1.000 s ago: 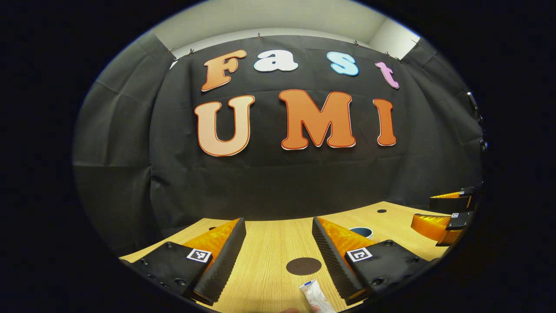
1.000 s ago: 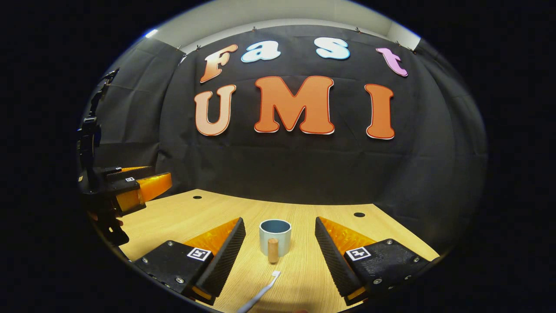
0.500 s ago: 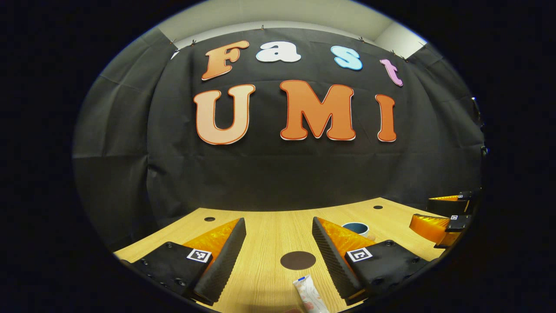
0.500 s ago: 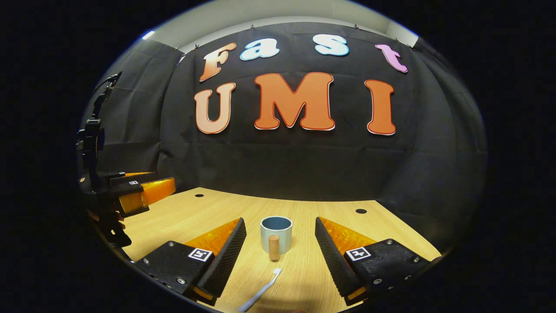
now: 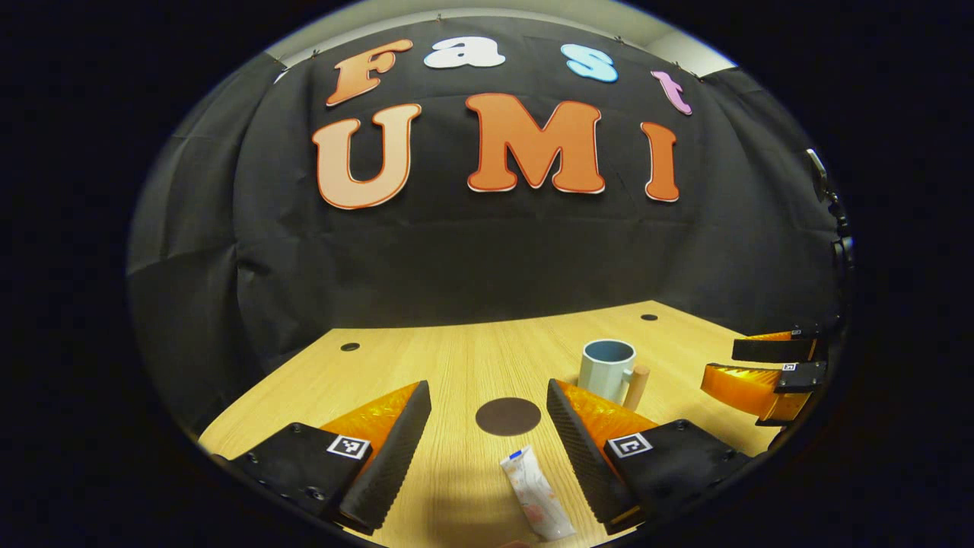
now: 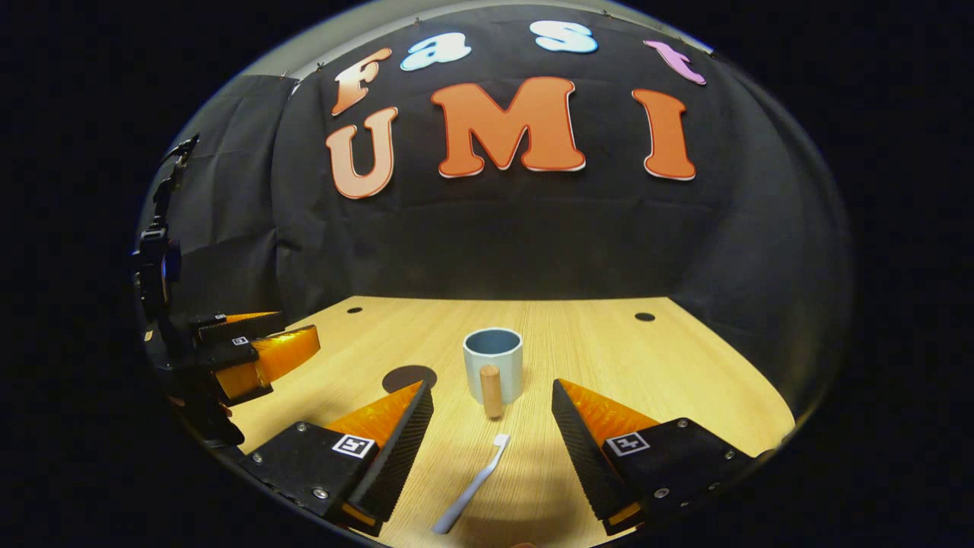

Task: Put the toothbrush and toothpaste on the desktop into the cup, then pick up the cup and place it on the coaster on the desktop.

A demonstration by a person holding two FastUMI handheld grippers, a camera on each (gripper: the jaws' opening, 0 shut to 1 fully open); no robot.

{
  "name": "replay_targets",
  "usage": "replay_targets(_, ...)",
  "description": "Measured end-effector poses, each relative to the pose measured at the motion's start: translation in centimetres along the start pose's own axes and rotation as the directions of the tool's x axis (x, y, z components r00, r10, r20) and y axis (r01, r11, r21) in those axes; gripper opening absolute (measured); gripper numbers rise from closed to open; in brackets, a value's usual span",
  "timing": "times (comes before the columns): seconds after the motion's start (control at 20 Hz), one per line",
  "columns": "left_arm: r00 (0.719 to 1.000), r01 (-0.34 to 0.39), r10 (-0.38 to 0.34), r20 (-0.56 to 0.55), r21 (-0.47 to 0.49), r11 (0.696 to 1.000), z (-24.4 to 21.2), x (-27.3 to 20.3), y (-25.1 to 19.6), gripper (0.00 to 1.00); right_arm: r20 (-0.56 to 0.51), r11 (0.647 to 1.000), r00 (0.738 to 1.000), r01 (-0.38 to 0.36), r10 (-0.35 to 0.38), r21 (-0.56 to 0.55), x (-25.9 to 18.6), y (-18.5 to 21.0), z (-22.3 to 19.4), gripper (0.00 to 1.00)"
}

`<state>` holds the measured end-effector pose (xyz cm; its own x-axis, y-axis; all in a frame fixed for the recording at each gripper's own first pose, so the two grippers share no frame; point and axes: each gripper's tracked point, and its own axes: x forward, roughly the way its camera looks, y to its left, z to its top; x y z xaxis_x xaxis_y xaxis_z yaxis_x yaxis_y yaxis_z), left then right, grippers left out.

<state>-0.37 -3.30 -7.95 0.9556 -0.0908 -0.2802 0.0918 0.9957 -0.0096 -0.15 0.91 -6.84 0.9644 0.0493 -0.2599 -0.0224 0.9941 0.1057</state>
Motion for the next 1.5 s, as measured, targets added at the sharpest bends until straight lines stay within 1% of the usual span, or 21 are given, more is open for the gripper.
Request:
replay_targets(0.15, 0.998, 0.02, -0.019, -0.055, 0.001, 1.0, -1.7, 0.4, -0.7, 0.96, -0.083, 1.0, 0.997, 0.0, 0.001, 0.019, 0.5, -0.1, -2.3, 0.93)
replay_targets(0.2, 0.997, 0.028, -0.027, -0.071, 0.002, 1.0, -2.3, 0.3, -0.8, 0.98, -0.107, 1.0, 0.994, 0.007, -0.004, 0.023, 0.6, -0.3, -3.1, 0.93)
replay_targets(0.35, 0.992, 0.041, -0.04, -0.121, 0.012, 0.999, -3.9, 0.6, -1.1, 0.98, -0.173, 0.999, 0.985, 0.021, -0.016, 0.029, 1.1, -0.5, -5.1, 0.93)
replay_targets(0.5, 0.982, 0.052, -0.05, -0.18, 0.003, 0.999, -5.8, 0.8, -1.3, 0.98, -0.236, 0.999, 0.972, 0.025, -0.014, 0.041, 1.6, -0.3, -6.6, 0.87)
replay_targets(0.6, 0.973, 0.065, -0.066, -0.221, -0.01, 0.998, -7.3, 1.1, -1.8, 0.98, -0.274, 0.999, 0.962, 0.028, -0.018, 0.034, 1.8, -0.2, -7.8, 0.86)
replay_targets(0.65, 0.968, 0.072, -0.073, -0.241, -0.014, 0.997, -8.0, 1.3, -2.0, 0.98, -0.292, 0.999, 0.956, 0.029, -0.02, 0.028, 1.9, -0.1, -8.2, 0.83)
replay_targets(0.7, 0.962, 0.075, -0.077, -0.262, -0.017, 0.997, -8.6, 1.3, -2.0, 0.98, -0.31, 0.999, 0.95, 0.028, -0.02, 0.022, 1.7, 0.1, -8.6, 0.76)
replay_targets(0.75, 0.956, 0.077, -0.08, -0.281, -0.021, 0.997, -9.1, 1.3, -2.1, 0.98, -0.326, 0.999, 0.945, 0.03, -0.023, 0.017, 1.5, 0.1, -9.3, 0.79)
replay_targets(0.8, 0.95, 0.087, -0.091, -0.297, -0.029, 0.996, -9.6, 1.4, -2.4, 0.98, -0.34, 0.999, 0.94, 0.035, -0.028, 0.013, 1.5, 0.0, -9.9, 0.78)
replay_targets(0.95, 0.924, 0.102, -0.117, -0.363, -0.061, 0.993, -11.5, 1.3, -3.1, 0.96, -0.386, 0.999, 0.922, 0.034, -0.029, 0.008, 1.8, 0.3, -11.2, 0.78)
replay_targets(1.0, 0.916, 0.102, -0.119, -0.383, -0.065, 0.993, -11.9, 1.3, -3.1, 0.98, -0.396, 0.999, 0.918, 0.032, -0.027, 0.005, 1.9, 0.5, -11.4, 0.78)
replay_targets(1.05, 0.906, 0.105, -0.123, -0.405, -0.067, 0.992, -12.5, 1.2, -3.2, 0.96, -0.402, 0.999, 0.915, 0.033, -0.031, -0.001, 2.1, 0.7, -11.9, 0.74)
replay_targets(1.1, 0.893, 0.107, -0.125, -0.433, -0.068, 0.992, -13.1, 1.0, -3.2, 0.98, -0.406, 0.999, 0.913, 0.035, -0.036, -0.011, 2.3, 0.8, -12.1, 0.69)
replay_targets(1.15, 0.882, 0.109, -0.129, -0.454, -0.07, 0.992, -13.8, 1.1, -3.4, 0.96, -0.413, 0.999, 0.91, 0.035, -0.041, -0.023, 2.3, 1.0, -12.3, 0.67)
replay_targets(1.2, 0.872, 0.108, -0.127, -0.473, -0.067, 0.992, -14.4, 1.2, -3.3, 0.98, -0.419, 0.999, 0.907, 0.039, -0.049, -0.032, 2.2, 1.0, -12.5, 0.61)
replay_targets(1.25, 0.865, 0.105, -0.124, -0.487, -0.065, 0.992, -15.0, 1.3, -3.3, 0.97, -0.427, 0.998, 0.902, 0.045, -0.057, -0.038, 2.2, 1.0, -12.7, 0.6)
replay_targets(1.3, 0.857, 0.105, -0.123, -0.501, -0.066, 0.992, -15.6, 1.5, -3.5, 0.97, -0.438, 0.998, 0.897, 0.054, -0.067, -0.042, 2.1, 1.1, -13.0, 0.56)
replay_targets(1.35, 0.859, 0.096, -0.106, -0.501, -0.046, 0.994, -15.7, 1.7, -3.2, 0.97, -0.421, 0.996, 0.903, 0.07, -0.088, -0.057, 2.2, 1.0, -12.6, 0.52)
replay_targets(1.4, 0.858, 0.101, -0.105, -0.502, -0.036, 0.994, -15.7, 1.9, -3.3, 0.9, -0.43, 0.995, 0.897, 0.079, -0.1, -0.067, 2.2, 0.8, -12.9, 0.41)
replay_targets(1.45, 0.857, 0.105, -0.108, -0.504, -0.035, 0.994, -15.8, 2.1, -3.4, 0.87, -0.427, 0.994, 0.898, 0.087, -0.105, -0.063, 2.3, 0.8, -12.9, 0.42)
replay_targets(1.5, 0.854, 0.105, -0.108, -0.508, -0.035, 0.994, -15.7, 2.2, -3.4, 0.82, -0.431, 0.993, 0.895, 0.1, -0.117, -0.063, 2.3, 0.9, -12.9, 0.35)
